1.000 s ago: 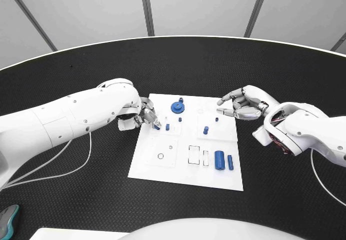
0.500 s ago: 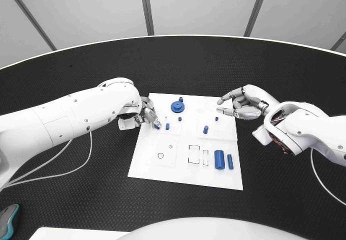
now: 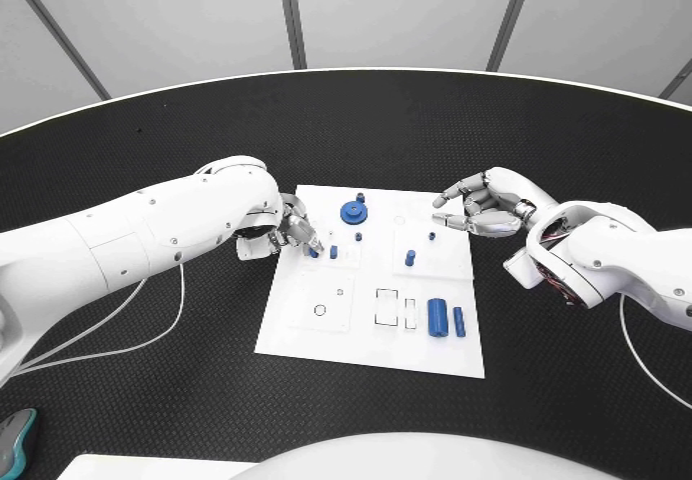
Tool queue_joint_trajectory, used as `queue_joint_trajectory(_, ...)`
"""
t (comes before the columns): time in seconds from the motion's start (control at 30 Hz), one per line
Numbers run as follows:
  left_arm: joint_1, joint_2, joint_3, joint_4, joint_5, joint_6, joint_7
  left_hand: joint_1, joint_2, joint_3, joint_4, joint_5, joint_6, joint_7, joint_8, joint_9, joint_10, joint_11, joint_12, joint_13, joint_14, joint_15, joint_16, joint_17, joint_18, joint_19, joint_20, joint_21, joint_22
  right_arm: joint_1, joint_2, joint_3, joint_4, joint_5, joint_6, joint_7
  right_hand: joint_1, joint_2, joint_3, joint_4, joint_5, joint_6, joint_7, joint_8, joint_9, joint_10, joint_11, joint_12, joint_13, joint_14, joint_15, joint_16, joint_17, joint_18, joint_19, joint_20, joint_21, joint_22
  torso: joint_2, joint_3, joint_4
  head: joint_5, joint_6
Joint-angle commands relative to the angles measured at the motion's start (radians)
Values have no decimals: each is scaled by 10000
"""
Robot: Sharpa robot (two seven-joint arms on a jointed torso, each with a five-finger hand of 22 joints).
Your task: Assemble the parts on the task board
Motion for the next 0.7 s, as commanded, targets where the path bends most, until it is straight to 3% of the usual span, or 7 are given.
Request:
queue_joint_trajectory(0.03,-6,9,1,-16,1,-17,-10,-108,-18,-131,42,-44,35,-17,-38,-21,8,12,17,13,536,-82,-41,468,-152,43,-29,21,5,0,0,0,-1,0,-3,0,-5,78,29,-28,61,-3,-8,35,-11,409,-100,-6,1883,800,-82,-22,1453,185,413,-74,-51,1194,-6,4,1,-9,-14)
queue_joint_trajectory(0.7,-17,11,0,-74,70,-30,-74,-354,-333,-1143,541,-26,185,-52,-131,-122,40,-19,30,127,539,-112,-40,480,-155,54,-63,8,6,0,-13,0,-2,0,-22,-2,-20,64,24,-24,93,-12,-5,37,-14,395,-97,-23,1867,796,-82,-29,1434,189,406,-75,-63,1177,-8,5,5,-35,-31)
